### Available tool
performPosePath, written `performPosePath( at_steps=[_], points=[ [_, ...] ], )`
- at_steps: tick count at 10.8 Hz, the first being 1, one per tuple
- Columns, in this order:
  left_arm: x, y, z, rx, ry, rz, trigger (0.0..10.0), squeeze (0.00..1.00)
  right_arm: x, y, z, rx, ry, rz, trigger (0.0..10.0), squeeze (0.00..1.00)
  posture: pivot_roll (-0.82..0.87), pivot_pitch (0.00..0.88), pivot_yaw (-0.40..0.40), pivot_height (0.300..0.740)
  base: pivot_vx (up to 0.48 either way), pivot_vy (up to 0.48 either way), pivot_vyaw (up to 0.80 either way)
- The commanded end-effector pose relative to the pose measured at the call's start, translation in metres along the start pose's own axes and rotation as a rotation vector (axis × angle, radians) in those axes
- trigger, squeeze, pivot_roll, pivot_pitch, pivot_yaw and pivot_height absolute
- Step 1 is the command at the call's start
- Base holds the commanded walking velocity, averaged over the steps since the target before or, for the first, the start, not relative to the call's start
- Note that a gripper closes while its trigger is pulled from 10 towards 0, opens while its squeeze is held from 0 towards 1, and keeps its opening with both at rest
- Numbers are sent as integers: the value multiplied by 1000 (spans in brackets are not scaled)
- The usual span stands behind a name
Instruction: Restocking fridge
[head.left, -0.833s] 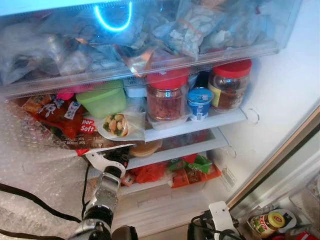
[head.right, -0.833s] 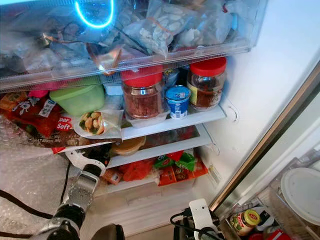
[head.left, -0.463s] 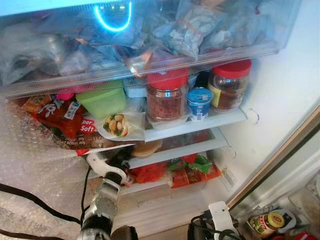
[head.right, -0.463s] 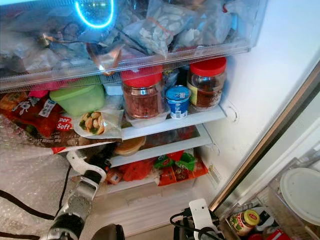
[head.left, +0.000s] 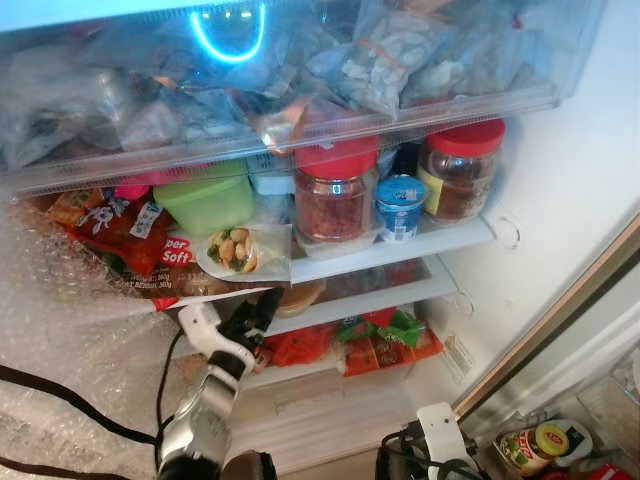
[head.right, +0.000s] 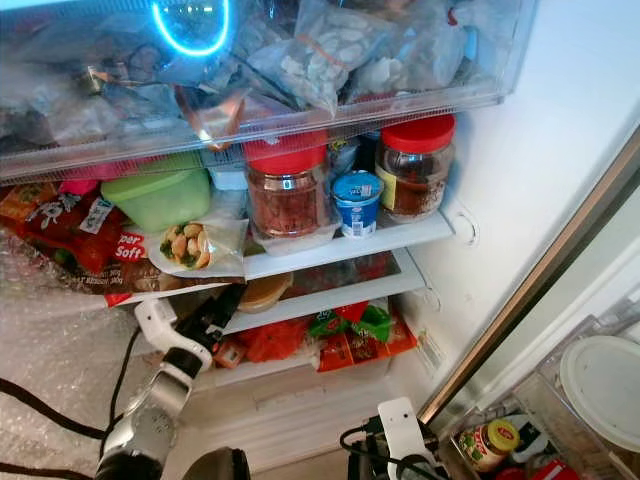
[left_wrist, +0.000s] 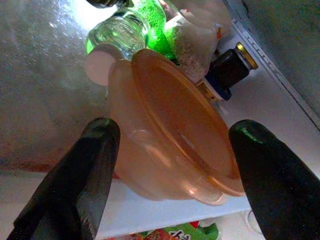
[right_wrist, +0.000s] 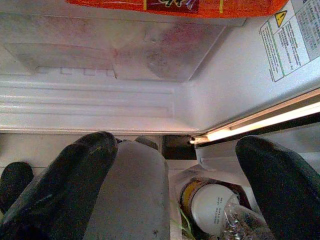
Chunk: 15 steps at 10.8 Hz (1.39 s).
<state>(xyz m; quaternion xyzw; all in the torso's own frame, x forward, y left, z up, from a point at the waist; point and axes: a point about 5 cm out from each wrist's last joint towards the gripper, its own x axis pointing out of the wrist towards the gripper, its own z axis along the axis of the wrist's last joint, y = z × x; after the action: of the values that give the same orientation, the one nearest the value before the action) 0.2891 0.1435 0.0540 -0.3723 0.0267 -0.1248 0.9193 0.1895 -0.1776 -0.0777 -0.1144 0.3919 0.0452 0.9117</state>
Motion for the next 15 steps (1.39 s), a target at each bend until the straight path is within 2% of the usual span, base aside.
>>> performPosePath(
  at_steps=[1,3,6,7,9,10,12,14,15],
  points=[
    [-1,-4,4,27,1,-12,10000,0,-1,1,-4,2,15,1,10000,0,-96,39,46,648,0,0,0],
    [-12,-6,5,99,26,-26,10000,0,-1,2,-4,1,14,2,10000,0,-94,39,46,648,0,0,0],
    [-22,-3,5,140,48,-9,10000,0,-1,2,-3,-1,11,5,10000,0,-93,36,46,648,0,0,0],
    [-29,-5,3,199,77,-11,10000,0,0,2,-2,0,8,4,10000,0,-97,36,46,648,0,0,0],
    [-41,-9,10,499,88,0,10000,0,-1,2,-2,-2,9,3,10000,0,-91,35,45,648,0,0,0],
    [-43,-9,12,557,84,11,10000,0,-1,2,-3,-3,10,5,10000,0,-87,36,45,648,0,0,0],
    [-49,-14,18,740,48,34,10000,0,-1,3,-3,-3,12,8,10000,0,-92,35,48,648,0,0,0],
    [-48,-15,17,836,53,25,10000,0,-1,3,-5,-5,21,9,10000,0,-86,31,50,648,0,0,0],
    [-47,-13,18,835,44,54,10000,0,-2,4,-6,-4,25,12,10000,0,-90,28,52,648,0,0,0]
  ],
)
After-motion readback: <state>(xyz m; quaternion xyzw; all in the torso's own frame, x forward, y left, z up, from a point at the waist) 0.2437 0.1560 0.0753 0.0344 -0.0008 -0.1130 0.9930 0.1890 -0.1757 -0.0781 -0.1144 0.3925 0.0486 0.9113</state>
